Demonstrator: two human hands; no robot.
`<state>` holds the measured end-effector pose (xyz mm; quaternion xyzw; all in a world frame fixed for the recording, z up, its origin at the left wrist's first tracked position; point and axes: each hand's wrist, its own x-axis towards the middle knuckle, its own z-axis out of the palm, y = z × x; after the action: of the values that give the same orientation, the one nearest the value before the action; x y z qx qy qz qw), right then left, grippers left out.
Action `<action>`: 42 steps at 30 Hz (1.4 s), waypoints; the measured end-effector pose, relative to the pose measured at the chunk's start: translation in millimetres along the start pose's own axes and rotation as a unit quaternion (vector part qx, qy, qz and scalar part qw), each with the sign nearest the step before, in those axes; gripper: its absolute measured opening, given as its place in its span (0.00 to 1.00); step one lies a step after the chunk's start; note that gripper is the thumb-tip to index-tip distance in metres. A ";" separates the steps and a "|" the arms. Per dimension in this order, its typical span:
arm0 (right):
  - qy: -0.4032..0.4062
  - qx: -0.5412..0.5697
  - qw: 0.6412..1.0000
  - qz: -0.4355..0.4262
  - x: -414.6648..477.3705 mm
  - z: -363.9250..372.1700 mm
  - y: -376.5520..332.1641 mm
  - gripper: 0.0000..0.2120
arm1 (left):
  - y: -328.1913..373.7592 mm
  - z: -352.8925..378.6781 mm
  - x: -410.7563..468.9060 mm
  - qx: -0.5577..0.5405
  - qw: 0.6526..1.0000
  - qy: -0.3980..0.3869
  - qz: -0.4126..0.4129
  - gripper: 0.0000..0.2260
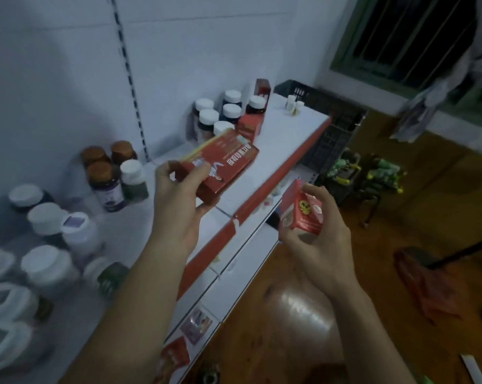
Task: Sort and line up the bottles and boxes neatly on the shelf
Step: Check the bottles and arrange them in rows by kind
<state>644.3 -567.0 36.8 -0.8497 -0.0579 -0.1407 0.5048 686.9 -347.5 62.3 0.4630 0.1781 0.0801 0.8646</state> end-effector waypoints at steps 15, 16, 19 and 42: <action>-0.107 0.060 0.990 -0.073 252.4 25.2 138.8 0.26 | -95.9 91.2 138.4 0.320 0.935 0.083 0.130 0.11; -0.127 0.059 0.986 -0.089 269.1 26.2 147.8 0.24 | -105.6 98.7 144.1 0.319 0.932 0.110 0.132 0.11; -0.187 0.051 0.972 -0.131 311.5 29.1 171.7 0.22 | -131.9 118.0 151.3 0.318 0.918 0.204 0.118 0.13; -0.211 -0.005 0.962 -0.172 524.1 -67.1 292.6 0.16 | -166.3 328.7 289.6 0.725 0.655 0.066 0.200 0.11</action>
<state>1202.3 -790.1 -23.2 -0.8398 -0.3072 -0.0431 0.4456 1075.7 -606.3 23.7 0.9609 0.1395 0.1265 0.2031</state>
